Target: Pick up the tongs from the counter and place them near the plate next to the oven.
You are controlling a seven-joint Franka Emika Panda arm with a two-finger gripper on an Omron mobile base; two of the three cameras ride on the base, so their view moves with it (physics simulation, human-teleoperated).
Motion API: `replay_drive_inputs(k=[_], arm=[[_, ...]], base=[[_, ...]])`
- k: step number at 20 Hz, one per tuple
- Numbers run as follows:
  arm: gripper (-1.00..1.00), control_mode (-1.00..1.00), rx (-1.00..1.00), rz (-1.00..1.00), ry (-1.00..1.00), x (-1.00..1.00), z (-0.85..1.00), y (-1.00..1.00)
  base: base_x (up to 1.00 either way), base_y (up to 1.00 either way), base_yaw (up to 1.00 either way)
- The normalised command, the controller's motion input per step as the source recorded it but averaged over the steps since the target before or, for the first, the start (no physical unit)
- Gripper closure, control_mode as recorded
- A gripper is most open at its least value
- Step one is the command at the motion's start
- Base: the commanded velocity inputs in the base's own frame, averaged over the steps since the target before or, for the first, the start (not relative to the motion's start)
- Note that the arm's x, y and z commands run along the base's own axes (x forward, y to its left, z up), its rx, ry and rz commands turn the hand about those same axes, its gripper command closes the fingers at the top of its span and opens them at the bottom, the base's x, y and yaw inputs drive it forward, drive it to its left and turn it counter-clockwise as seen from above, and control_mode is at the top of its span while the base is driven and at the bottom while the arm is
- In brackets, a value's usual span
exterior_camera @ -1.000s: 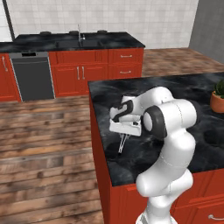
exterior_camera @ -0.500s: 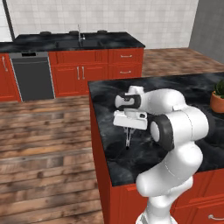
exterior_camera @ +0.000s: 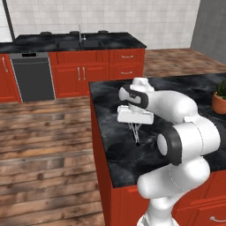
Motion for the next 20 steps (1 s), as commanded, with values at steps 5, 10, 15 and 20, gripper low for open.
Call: replay_drive_inputs(k=[5,10,15,20], arm=[[1.00,1.00,0.00,0.00,0.00,0.00,0.00,0.00],[1.00,1.00,0.00,0.00,0.00,0.00,0.00,0.00],[1.00,1.00,0.00,0.00,0.00,0.00,0.00,0.00],[1.00,1.00,0.00,0.00,0.00,0.00,0.00,0.00]], base=[[-0.25,-0.06,-0.25],[-0.02,0.03,-0.91],[0.00,0.02,-0.99],[0.00,0.01,-1.00]])
